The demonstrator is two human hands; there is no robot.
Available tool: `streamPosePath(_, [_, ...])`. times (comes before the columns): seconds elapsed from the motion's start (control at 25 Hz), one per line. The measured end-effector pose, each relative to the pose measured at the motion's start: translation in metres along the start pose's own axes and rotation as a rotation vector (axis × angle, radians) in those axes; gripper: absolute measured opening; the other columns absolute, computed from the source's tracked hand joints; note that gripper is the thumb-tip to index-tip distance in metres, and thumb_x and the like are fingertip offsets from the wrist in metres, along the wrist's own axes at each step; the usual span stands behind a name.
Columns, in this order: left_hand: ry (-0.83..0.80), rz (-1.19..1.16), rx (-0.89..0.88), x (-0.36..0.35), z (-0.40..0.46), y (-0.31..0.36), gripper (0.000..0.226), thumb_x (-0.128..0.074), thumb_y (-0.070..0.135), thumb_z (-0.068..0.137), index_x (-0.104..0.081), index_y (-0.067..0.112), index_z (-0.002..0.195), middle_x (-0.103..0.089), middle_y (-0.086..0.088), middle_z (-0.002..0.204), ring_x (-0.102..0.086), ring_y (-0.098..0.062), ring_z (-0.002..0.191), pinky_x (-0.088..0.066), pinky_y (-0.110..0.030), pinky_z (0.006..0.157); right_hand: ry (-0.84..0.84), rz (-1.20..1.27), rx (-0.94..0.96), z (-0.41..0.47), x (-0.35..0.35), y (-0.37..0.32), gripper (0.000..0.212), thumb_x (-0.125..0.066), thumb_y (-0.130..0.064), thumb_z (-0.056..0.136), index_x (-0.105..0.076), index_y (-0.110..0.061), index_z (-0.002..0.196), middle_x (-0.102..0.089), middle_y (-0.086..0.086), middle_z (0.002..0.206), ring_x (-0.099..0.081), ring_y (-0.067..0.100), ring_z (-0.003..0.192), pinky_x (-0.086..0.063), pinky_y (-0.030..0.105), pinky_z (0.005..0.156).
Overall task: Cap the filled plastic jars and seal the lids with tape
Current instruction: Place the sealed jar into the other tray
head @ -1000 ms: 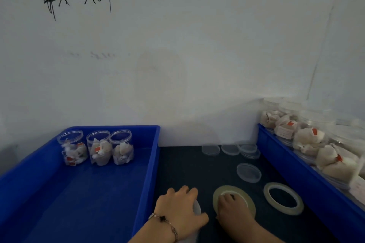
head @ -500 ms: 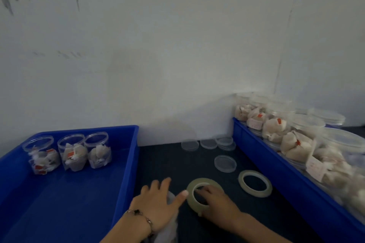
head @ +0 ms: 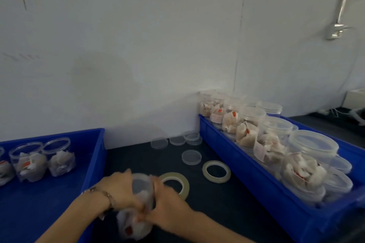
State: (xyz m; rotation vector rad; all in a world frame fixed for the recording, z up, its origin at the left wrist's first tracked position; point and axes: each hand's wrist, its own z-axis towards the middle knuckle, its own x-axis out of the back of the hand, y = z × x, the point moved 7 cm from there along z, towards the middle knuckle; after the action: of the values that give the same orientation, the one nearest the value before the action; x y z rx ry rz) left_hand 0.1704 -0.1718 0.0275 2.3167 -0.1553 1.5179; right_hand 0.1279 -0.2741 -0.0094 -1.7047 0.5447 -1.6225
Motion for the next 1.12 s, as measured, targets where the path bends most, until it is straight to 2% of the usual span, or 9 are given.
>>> streamPosePath(0.16, [0.307, -0.068, -0.283, 0.063, -0.037, 0.084, 0.078, -0.079, 0.056, 0.054, -0.047, 0.026, 0.118, -0.057, 0.012, 0.108, -0.057, -0.009, 0.099, -0.050, -0.028, 0.089, 0.279, -0.145, 0.079, -0.036, 0.098, -0.032, 0.098, -0.073, -0.042, 0.078, -0.011, -0.025, 0.151, -0.037, -0.003, 0.146, -0.043, 0.013, 0.129, -0.037, 0.030, 0.107])
streamPosePath(0.24, [0.473, -0.065, -0.443, 0.097, -0.061, 0.142, 0.075, -0.070, 0.068, 0.049, -0.052, 0.031, 0.111, -0.056, 0.014, 0.099, -0.055, -0.001, 0.089, -0.047, -0.013, 0.078, 0.468, -0.175, 0.092, -0.065, 0.159, -0.045, 0.089, -0.068, -0.051, 0.073, -0.023, -0.031, 0.148, -0.040, -0.007, 0.144, -0.045, 0.012, 0.126, -0.037, 0.025, 0.102])
streamPosePath(0.32, [0.644, -0.134, -0.603, 0.131, -0.081, 0.195, 0.071, -0.062, 0.077, 0.049, -0.058, 0.030, 0.102, -0.056, 0.012, 0.091, -0.053, -0.003, 0.080, -0.038, -0.006, 0.064, 0.685, -0.168, 0.086, -0.094, 0.225, -0.053, 0.094, -0.062, -0.063, 0.059, -0.033, -0.035, 0.144, -0.050, -0.006, 0.136, -0.053, 0.015, 0.118, -0.045, 0.034, 0.099])
streamPosePath(0.4, [0.762, -0.166, -0.739, 0.159, -0.085, 0.243, 0.073, -0.060, 0.079, 0.055, -0.060, 0.023, 0.101, -0.058, 0.007, 0.094, -0.054, -0.012, 0.084, -0.034, -0.003, 0.064, 0.869, -0.274, 0.109, -0.117, 0.288, -0.058, 0.101, -0.061, -0.069, 0.051, -0.039, -0.031, 0.142, -0.056, -0.002, 0.132, -0.057, 0.018, 0.112, -0.048, 0.040, 0.096])
streamPosePath(0.56, [0.735, -0.056, -0.787, 0.181, -0.045, 0.328, 0.069, -0.057, 0.070, 0.075, -0.059, 0.018, 0.120, -0.061, -0.002, 0.118, -0.055, -0.020, 0.110, -0.038, -0.023, 0.081, 1.012, -0.577, 0.002, -0.132, 0.377, -0.038, 0.098, -0.065, -0.072, 0.052, -0.047, -0.028, 0.138, -0.056, 0.003, 0.135, -0.055, 0.025, 0.118, -0.035, 0.032, 0.096])
streamPosePath(0.76, [0.618, 0.017, -0.822, 0.151, 0.025, 0.412, 0.048, -0.057, 0.057, 0.085, -0.059, 0.009, 0.091, -0.058, -0.005, 0.090, -0.056, -0.024, 0.090, -0.037, -0.028, 0.070, 0.982, -0.708, -0.265, -0.128, 0.425, 0.049, 0.084, -0.068, -0.064, 0.069, -0.044, -0.025, 0.140, -0.056, 0.009, 0.135, -0.054, 0.031, 0.120, -0.041, 0.041, 0.098])
streamPosePath(0.8, [0.617, 0.079, -0.824, 0.140, 0.038, 0.425, 0.046, -0.052, 0.054, 0.089, -0.059, 0.009, 0.095, -0.059, -0.006, 0.092, -0.056, -0.025, 0.091, -0.036, -0.027, 0.070, 0.961, -0.728, -0.318, -0.127, 0.428, 0.069, 0.082, -0.065, -0.064, 0.072, -0.045, -0.022, 0.139, -0.057, 0.010, 0.133, -0.054, 0.032, 0.119, -0.042, 0.041, 0.097])
streamPosePath(0.92, [0.639, 0.170, -0.859, 0.113, 0.063, 0.451, 0.045, -0.036, 0.040, 0.100, -0.044, 0.015, 0.137, -0.048, -0.015, 0.133, -0.052, -0.031, 0.115, -0.040, -0.034, 0.088, 1.041, -0.579, -0.275, -0.132, 0.434, 0.103, 0.063, -0.067, -0.051, 0.078, -0.057, -0.008, 0.123, -0.064, 0.017, 0.119, -0.059, 0.036, 0.107, -0.044, 0.043, 0.089])
streamPosePath(1.12, [0.574, 0.249, -0.920, 0.099, 0.090, 0.465, 0.040, -0.035, 0.031, 0.101, -0.045, 0.016, 0.137, -0.054, -0.012, 0.127, -0.052, -0.027, 0.113, -0.040, -0.033, 0.089, 0.988, -0.743, -0.324, -0.124, 0.439, 0.131, 0.063, -0.071, -0.054, 0.074, -0.062, -0.004, 0.111, -0.069, 0.018, 0.104, -0.063, 0.036, 0.094, -0.047, 0.040, 0.081])
